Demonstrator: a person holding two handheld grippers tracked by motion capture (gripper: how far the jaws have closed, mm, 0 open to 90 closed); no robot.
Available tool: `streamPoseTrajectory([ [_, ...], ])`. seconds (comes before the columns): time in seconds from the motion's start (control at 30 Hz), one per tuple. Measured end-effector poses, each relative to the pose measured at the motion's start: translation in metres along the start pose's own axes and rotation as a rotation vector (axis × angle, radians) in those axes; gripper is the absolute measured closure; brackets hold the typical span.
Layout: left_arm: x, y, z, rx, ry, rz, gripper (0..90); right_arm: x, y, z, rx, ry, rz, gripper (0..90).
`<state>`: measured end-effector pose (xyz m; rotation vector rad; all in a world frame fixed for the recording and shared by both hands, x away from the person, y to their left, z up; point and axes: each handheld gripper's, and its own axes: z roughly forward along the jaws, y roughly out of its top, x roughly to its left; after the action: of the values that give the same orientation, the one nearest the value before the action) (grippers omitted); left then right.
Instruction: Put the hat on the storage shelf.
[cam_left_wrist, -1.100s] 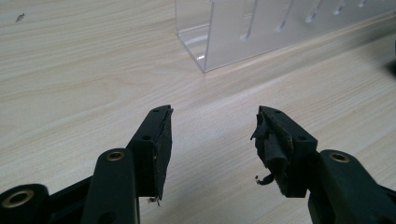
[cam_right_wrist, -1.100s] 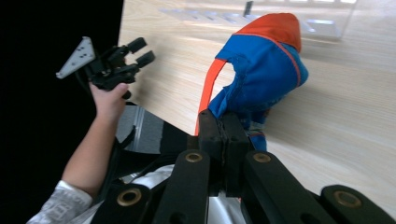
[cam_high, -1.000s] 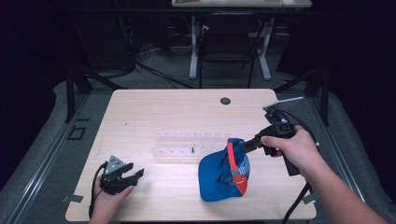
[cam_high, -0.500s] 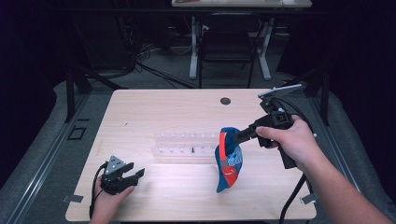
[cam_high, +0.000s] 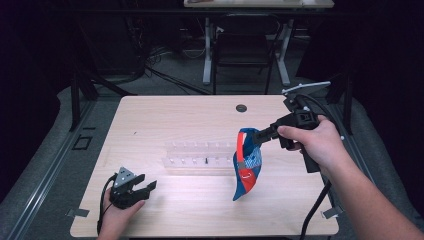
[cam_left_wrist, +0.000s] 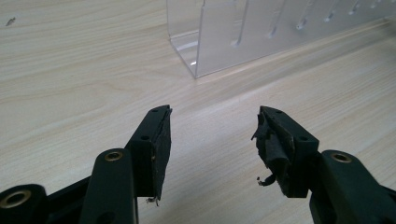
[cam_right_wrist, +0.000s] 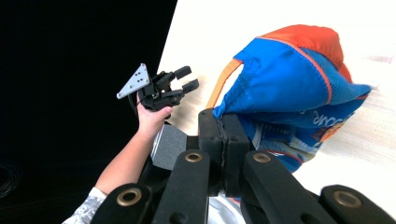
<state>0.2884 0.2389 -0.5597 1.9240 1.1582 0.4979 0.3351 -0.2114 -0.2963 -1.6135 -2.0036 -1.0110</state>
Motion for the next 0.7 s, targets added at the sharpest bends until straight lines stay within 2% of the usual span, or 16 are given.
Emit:
streamPoseTrajectory([
  [0.13, -0.001, 0.0, 0.0, 0.015, -0.003, 0.001, 45.5, 0.005, 0.004, -0.003, -0.011, 0.005, 0.0, 90.0],
  [0.3, -0.001, 0.0, 0.0, 0.002, -0.003, -0.003, 45.3, 0.014, 0.01, -0.008, -0.028, 0.009, -0.011, 90.0],
  [0.43, -0.001, 0.001, -0.001, 0.019, -0.009, 0.001, 45.3, 0.023, 0.016, -0.014, -0.044, 0.008, -0.021, 90.0],
  [0.7, -0.004, 0.001, 0.0, 0.005, -0.025, 0.012, 44.9, 0.038, 0.026, -0.024, -0.074, 0.012, -0.04, 90.0],
])
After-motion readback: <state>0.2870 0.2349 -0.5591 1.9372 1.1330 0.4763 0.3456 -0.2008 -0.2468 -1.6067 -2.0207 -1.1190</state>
